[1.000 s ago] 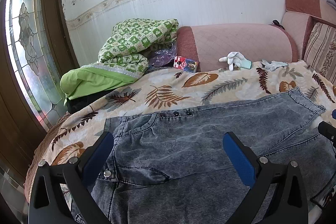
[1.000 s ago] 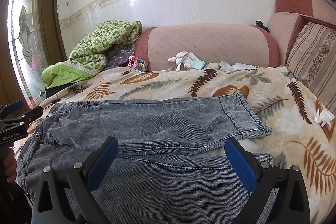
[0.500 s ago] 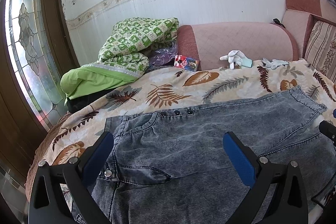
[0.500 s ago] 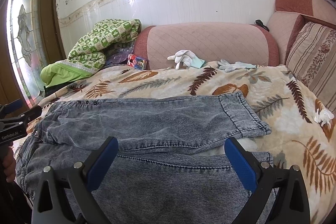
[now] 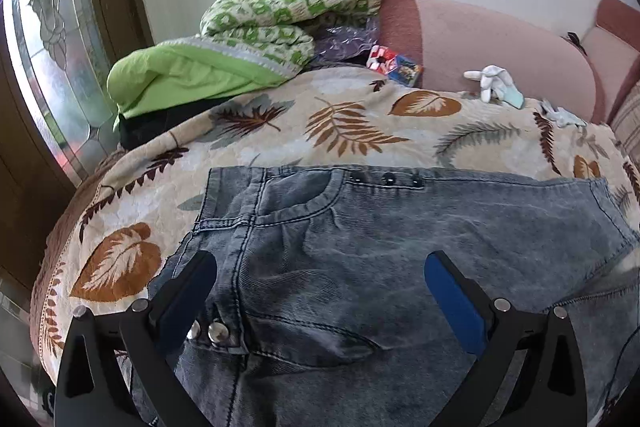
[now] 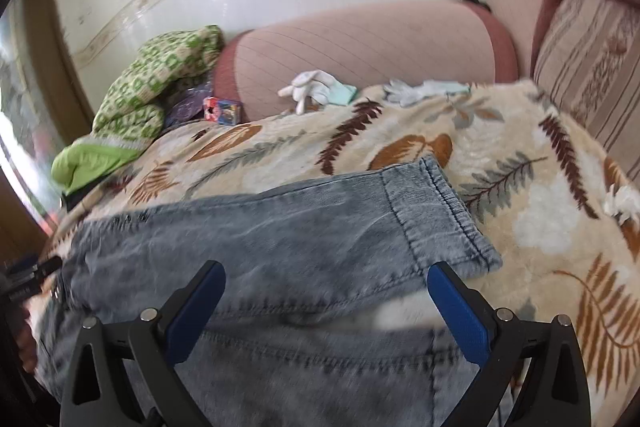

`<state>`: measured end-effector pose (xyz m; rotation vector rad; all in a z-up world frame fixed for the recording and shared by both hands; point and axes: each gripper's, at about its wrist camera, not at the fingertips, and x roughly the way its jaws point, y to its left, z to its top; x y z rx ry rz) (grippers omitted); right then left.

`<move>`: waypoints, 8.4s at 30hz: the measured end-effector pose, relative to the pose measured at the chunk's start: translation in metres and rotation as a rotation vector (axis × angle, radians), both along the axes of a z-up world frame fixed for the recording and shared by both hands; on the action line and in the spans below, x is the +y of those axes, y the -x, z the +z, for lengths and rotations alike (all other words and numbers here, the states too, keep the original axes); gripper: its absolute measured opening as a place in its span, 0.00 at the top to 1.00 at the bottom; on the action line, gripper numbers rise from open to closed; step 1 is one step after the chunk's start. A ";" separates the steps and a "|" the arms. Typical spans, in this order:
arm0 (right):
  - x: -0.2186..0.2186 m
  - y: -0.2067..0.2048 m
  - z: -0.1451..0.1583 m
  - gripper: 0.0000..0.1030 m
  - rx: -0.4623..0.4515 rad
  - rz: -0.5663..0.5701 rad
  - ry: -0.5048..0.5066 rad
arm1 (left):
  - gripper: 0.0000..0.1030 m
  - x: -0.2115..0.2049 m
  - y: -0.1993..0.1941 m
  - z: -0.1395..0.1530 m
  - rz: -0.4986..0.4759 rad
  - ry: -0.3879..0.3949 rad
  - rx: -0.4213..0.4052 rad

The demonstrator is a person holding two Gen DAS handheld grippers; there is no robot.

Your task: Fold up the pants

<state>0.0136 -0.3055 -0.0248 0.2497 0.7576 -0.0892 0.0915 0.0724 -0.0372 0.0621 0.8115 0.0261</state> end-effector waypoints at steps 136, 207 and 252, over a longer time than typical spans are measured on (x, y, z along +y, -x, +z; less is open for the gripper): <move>0.071 0.114 -0.062 0.76 0.298 0.302 -0.158 | 0.94 0.026 0.160 -0.065 -0.332 0.155 0.259; 0.177 0.094 -0.104 0.37 0.173 0.529 -0.889 | 0.90 0.164 0.156 -0.053 0.027 0.819 0.178; 0.050 0.105 -0.081 0.64 0.449 0.336 -0.483 | 0.48 0.187 0.184 -0.037 0.099 0.417 0.425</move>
